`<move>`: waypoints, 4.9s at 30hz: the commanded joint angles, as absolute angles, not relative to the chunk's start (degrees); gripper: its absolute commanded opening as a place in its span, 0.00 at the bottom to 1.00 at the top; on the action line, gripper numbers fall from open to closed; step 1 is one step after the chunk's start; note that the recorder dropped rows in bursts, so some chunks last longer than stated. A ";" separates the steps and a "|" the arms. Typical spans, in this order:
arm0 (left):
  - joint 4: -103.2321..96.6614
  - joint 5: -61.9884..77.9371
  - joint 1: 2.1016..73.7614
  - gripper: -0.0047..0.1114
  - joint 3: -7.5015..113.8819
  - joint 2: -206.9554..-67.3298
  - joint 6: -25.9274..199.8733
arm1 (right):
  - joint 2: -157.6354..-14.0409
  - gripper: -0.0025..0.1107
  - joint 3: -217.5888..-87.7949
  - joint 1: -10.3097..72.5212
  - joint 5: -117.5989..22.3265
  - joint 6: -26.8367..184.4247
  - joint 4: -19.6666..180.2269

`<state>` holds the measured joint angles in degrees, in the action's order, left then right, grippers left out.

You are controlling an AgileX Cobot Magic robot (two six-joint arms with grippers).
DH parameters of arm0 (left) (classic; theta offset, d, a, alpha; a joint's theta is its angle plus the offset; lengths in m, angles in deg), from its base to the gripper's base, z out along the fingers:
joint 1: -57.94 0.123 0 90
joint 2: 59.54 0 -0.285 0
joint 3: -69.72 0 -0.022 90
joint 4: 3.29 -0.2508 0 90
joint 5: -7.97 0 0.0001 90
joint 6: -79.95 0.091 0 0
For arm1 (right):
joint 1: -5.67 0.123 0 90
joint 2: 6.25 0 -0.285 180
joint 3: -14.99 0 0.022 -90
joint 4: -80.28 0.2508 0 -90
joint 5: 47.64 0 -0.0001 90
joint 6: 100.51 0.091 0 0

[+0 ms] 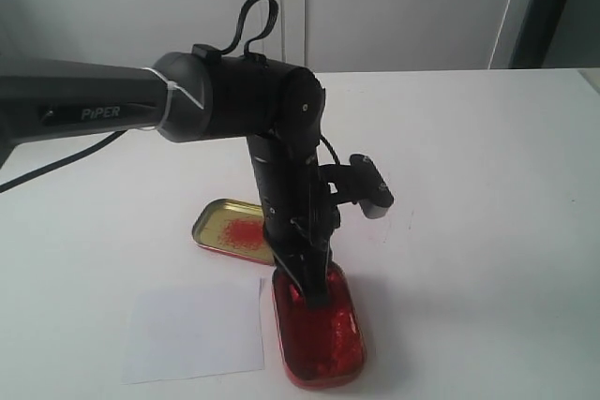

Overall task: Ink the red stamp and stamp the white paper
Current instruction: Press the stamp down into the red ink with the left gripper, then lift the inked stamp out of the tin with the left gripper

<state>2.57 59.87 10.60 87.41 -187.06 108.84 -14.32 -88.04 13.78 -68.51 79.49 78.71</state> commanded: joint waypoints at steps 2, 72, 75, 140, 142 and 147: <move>2.87 59.55 10.37 0.04 87.92 -184.92 107.75 | -14.04 0.02 -87.79 13.50 -67.54 79.49 78.56; 4.13 58.58 9.93 0.04 87.92 -185.08 106.48 | -14.04 0.02 -87.79 13.50 -67.54 79.49 78.56; 4.13 58.46 10.07 0.04 87.92 -185.08 106.48 | -14.04 0.02 -87.79 13.50 -67.54 79.49 78.56; 20.77 60.29 17.25 0.04 87.92 -186.59 105.89 | -14.04 0.02 -87.79 13.50 -67.54 79.49 78.56; 20.77 60.42 17.25 0.04 87.92 -186.41 105.21 | -14.04 0.02 -87.79 13.50 -67.54 79.49 78.56; 20.06 59.01 17.25 0.04 87.92 -184.58 105.21 | -14.04 0.02 -87.79 13.50 -67.54 79.49 78.56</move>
